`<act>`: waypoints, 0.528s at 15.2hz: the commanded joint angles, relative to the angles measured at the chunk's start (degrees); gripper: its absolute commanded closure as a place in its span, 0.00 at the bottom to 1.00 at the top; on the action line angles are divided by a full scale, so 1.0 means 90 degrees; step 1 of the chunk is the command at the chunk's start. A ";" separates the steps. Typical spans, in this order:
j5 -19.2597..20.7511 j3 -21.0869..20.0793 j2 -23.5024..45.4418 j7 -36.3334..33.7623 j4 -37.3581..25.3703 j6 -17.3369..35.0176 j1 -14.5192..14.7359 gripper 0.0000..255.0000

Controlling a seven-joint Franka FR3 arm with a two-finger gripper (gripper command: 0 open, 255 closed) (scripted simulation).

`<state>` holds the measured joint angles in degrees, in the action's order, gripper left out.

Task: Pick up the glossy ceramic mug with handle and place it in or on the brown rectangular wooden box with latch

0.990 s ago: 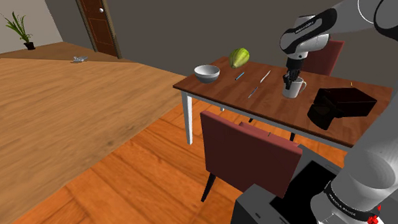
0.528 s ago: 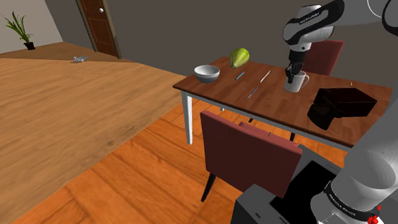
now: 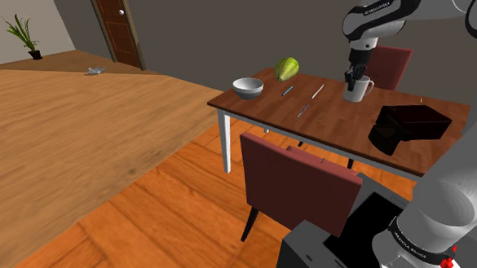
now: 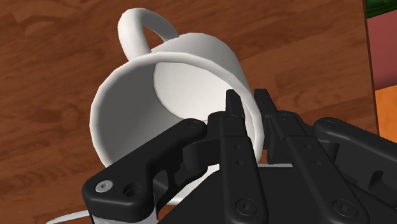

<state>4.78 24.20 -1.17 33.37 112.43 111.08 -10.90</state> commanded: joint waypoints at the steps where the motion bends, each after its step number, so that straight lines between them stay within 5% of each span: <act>1: 0.0017 -0.0009 -0.0051 -0.0011 -0.0114 -0.0164 0.0008 1.00; 8: 0.0066 0.0046 -0.0187 0.0122 -0.0454 -0.0619 -0.0048 1.00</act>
<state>5.21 24.25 -2.53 33.83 108.15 105.57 -10.99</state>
